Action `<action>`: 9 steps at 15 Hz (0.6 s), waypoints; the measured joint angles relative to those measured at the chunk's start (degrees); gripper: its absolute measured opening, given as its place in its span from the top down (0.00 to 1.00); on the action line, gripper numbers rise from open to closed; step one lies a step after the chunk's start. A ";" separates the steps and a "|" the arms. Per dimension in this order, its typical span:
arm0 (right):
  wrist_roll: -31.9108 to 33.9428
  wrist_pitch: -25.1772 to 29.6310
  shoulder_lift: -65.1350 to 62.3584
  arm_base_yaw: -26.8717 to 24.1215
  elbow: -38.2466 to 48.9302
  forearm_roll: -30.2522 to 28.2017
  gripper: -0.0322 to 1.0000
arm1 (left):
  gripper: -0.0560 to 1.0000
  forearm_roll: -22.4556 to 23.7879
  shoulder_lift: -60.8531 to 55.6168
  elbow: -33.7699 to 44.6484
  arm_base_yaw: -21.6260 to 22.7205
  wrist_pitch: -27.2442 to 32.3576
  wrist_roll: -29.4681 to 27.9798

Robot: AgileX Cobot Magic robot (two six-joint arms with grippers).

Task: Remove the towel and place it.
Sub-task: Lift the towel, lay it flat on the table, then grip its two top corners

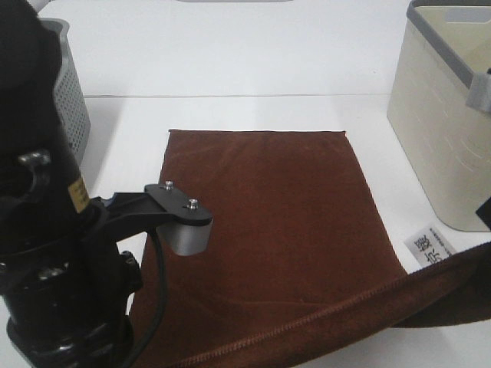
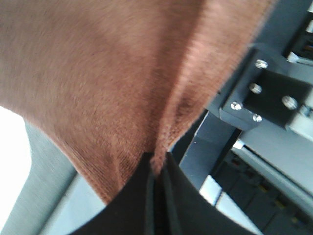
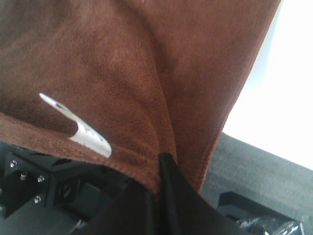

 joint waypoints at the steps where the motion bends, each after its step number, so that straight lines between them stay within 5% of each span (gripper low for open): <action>1: -0.17 0.00 1.15 0.00 1.78 0.00 0.96 | 0.95 0.00 1.66 0.00 0.00 0.00 -2.41; 9: -7.39 -0.52 13.81 0.00 6.53 3.84 0.96 | 0.95 -2.92 9.45 0.00 0.00 -0.11 -5.50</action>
